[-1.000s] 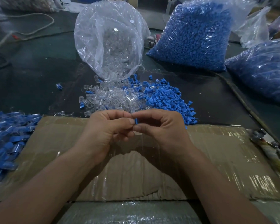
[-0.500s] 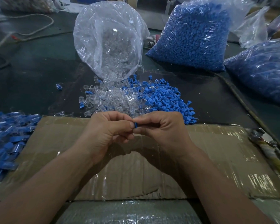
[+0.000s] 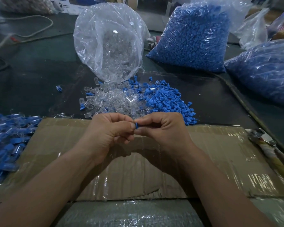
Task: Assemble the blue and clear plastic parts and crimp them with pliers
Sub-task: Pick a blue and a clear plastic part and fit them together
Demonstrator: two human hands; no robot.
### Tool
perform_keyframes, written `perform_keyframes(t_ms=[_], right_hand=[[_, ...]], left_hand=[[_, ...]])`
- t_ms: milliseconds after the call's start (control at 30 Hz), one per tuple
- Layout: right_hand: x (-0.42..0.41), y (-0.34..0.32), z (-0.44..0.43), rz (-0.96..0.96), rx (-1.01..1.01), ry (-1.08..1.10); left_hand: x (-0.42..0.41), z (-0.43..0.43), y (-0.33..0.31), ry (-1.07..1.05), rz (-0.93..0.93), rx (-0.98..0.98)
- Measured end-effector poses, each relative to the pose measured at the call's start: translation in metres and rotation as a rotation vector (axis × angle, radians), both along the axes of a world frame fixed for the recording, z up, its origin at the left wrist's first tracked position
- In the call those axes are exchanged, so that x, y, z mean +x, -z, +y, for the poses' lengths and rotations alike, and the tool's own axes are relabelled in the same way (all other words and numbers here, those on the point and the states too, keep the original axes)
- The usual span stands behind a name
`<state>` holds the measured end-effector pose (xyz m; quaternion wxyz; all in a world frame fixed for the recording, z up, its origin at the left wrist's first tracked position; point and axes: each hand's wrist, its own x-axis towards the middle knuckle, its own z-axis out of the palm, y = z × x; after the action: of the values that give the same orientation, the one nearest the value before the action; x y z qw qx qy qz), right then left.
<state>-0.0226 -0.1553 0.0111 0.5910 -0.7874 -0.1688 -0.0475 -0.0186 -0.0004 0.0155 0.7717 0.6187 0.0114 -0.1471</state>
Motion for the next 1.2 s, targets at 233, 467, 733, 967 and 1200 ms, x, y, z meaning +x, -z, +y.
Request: perform_keyframes(t_ms=[233, 467, 733, 967, 1200], right_hand=[[0.001, 0.001, 0.002, 0.012, 0.002, 0.008], [0.001, -0.003, 0.004, 0.033, -0.001, 0.012], [-0.004, -0.009, 0.007, 0.033, 0.015, -0.002], [-0.011, -0.013, 0.004, 0.009, 0.028, 0.006], [-0.020, -0.015, 0.001, 0.020, 0.050, 0.037]], left_hand=[[0.001, 0.000, 0.000, -0.031, 0.010, 0.005], [0.000, -0.001, -0.003, -0.042, 0.008, 0.002], [-0.003, -0.001, -0.007, -0.073, 0.022, -0.039], [-0.008, -0.003, -0.011, -0.046, -0.006, -0.018], [-0.012, -0.005, -0.016, -0.026, -0.017, -0.018]])
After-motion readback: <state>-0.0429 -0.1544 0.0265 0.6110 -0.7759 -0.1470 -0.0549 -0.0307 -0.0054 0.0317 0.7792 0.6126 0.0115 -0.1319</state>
